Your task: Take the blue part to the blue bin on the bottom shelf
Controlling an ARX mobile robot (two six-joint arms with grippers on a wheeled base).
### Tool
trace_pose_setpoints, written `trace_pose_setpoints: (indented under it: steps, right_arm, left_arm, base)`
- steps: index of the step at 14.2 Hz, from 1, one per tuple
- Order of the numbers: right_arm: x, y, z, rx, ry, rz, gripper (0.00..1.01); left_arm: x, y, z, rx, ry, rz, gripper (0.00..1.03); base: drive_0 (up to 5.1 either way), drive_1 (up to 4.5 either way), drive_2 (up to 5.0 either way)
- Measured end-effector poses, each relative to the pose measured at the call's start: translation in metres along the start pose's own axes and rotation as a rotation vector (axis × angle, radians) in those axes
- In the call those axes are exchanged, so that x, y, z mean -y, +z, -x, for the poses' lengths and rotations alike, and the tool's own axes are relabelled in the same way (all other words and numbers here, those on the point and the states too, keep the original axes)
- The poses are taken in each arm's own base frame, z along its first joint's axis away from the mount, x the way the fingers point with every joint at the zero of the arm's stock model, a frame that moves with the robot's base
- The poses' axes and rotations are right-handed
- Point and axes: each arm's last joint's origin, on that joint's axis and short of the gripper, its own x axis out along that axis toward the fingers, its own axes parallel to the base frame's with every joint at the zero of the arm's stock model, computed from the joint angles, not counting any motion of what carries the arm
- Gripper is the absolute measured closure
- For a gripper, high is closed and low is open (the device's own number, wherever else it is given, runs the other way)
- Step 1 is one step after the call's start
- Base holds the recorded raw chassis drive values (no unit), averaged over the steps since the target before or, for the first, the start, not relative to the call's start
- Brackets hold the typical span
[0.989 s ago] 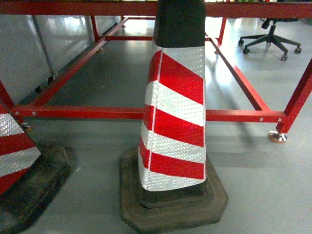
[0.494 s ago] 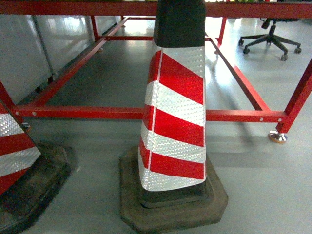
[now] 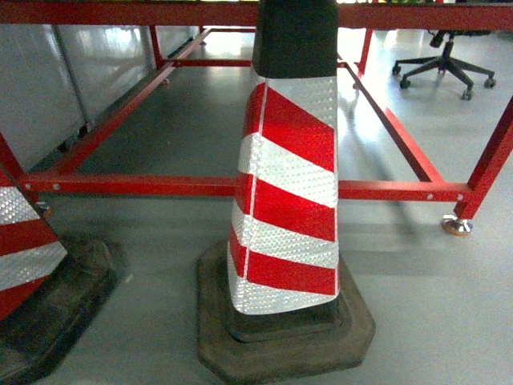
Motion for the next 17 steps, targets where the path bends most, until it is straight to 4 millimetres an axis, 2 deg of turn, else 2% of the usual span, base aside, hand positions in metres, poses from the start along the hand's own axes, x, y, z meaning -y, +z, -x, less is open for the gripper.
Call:
trace_pose_setpoints:
  steps: [17]
  right_arm:
    - [0.0000, 0.0001, 0.0000, 0.001, -0.001, -0.009, 0.03]
  left_arm:
    - [0.0000, -0.0001, 0.0000, -0.001, 0.000, 0.000, 0.05]
  base:
    - [0.0, 0.00, 0.0]
